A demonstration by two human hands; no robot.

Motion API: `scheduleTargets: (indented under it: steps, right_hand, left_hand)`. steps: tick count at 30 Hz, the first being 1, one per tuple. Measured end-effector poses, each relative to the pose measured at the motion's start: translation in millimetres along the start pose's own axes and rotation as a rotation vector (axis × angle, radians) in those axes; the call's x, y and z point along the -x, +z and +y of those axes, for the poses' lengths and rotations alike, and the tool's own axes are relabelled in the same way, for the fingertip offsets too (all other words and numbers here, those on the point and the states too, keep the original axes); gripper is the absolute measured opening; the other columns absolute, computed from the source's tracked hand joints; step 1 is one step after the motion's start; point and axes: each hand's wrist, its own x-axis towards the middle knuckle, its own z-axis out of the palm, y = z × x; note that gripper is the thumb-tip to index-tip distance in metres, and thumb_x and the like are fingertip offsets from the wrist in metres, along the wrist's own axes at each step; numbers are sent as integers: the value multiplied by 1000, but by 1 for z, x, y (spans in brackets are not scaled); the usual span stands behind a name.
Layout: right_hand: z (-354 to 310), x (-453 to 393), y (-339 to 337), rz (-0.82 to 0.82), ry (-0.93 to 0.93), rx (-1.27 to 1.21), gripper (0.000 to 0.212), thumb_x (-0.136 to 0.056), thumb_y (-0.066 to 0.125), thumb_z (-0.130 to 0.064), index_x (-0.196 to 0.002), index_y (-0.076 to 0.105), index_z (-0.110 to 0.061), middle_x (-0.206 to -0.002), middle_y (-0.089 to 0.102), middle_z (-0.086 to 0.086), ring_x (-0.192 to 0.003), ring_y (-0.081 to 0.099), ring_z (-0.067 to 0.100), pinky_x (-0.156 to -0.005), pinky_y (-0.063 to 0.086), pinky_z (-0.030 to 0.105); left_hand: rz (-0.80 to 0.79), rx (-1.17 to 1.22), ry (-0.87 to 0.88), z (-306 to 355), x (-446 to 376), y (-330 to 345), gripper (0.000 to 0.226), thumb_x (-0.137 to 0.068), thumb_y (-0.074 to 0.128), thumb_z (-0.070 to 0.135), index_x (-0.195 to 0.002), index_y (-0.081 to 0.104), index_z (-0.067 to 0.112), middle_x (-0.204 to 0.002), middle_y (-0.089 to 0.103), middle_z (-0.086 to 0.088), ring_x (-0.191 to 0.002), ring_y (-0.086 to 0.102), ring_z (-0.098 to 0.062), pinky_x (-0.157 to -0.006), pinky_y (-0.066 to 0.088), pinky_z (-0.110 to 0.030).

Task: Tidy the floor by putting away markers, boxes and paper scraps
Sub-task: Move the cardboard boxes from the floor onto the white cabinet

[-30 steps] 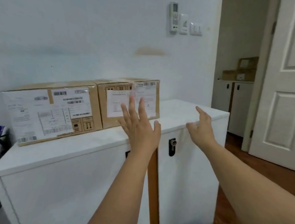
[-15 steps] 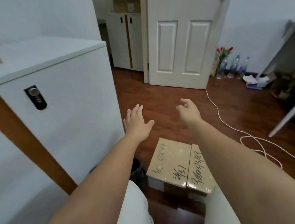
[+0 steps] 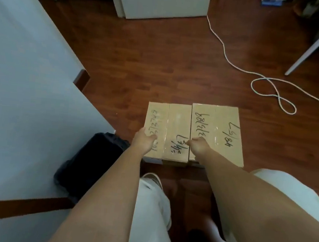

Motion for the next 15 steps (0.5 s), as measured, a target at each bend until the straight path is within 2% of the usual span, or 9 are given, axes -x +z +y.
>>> scheduleTargets:
  steps: [2, 4, 6, 8, 10, 12, 13, 15]
  right_hand:
    - [19, -14, 8, 1, 67, -3, 43, -92, 54, -23, -130, 52, -4, -125, 54, 13, -119, 48, 34, -97, 41, 39]
    - [35, -29, 13, -16, 119, -13, 41, -93, 52, -19, -131, 51, -3, -128, 53, 14, -116, 49, 32, -94, 42, 39]
    - [45, -41, 17, -51, 143, -36, 38, -95, 50, -16, -131, 52, -4, -123, 54, 9, -112, 48, 26, -91, 38, 35]
    - [50, -50, 22, -57, 145, -55, 42, -95, 50, -17, -135, 50, -5, -129, 52, 5, -121, 47, 26, -97, 37, 36]
    - [53, -59, 27, -29, 171, -84, 51, -94, 52, -20, -143, 43, -10, -145, 45, 9, -133, 42, 29, -108, 34, 39]
    - [59, -65, 34, -11, 194, -101, 54, -93, 52, -21, -145, 39, -13, -149, 41, 11, -135, 40, 31, -111, 33, 41]
    - [62, -67, 38, 3, 199, -103, 55, -92, 52, -20, -145, 39, -14, -149, 42, 11, -134, 41, 31, -112, 34, 41]
    - [65, -72, 47, 55, 192, -106, 55, -92, 51, -20, -145, 39, -13, -148, 44, 12, -133, 42, 30, -110, 35, 39]
  left_hand:
    - [-75, -48, -53, -11, -20, 11, 71, -88, 59, 42, -148, 34, 14, -149, 45, -5, -128, 50, -29, -106, 43, -41]
    - [-111, -47, -107, -15, -41, 23, 73, -92, 59, 38, -152, 26, 11, -151, 40, -8, -127, 49, -29, -105, 42, -39]
    - [-105, -7, -138, -14, -53, 31, 76, -92, 60, 35, -153, 22, 11, -151, 38, -10, -120, 52, -27, -98, 44, -35]
    - [-79, 29, -167, -21, -69, 36, 79, -89, 62, 38, -153, 22, 14, -152, 35, -9, -125, 49, -29, -102, 43, -37]
    - [-68, 57, -235, -36, -87, 43, 85, -79, 65, 44, -150, 29, 15, -149, 39, -8, -127, 48, -31, -108, 40, -42]
    - [-60, 113, -293, -52, -102, 47, 83, -71, 67, 44, -144, 42, 15, -139, 52, -7, -118, 54, -29, -105, 44, -43]
    - [-59, 142, -311, -57, -107, 48, 77, -72, 68, 40, -141, 45, 13, -134, 56, -8, -115, 56, -28, -103, 46, -42]
    - [-46, 188, -351, -62, -113, 48, 72, -80, 68, 33, -143, 41, 9, -134, 56, -10, -117, 55, -29, -103, 46, -42]
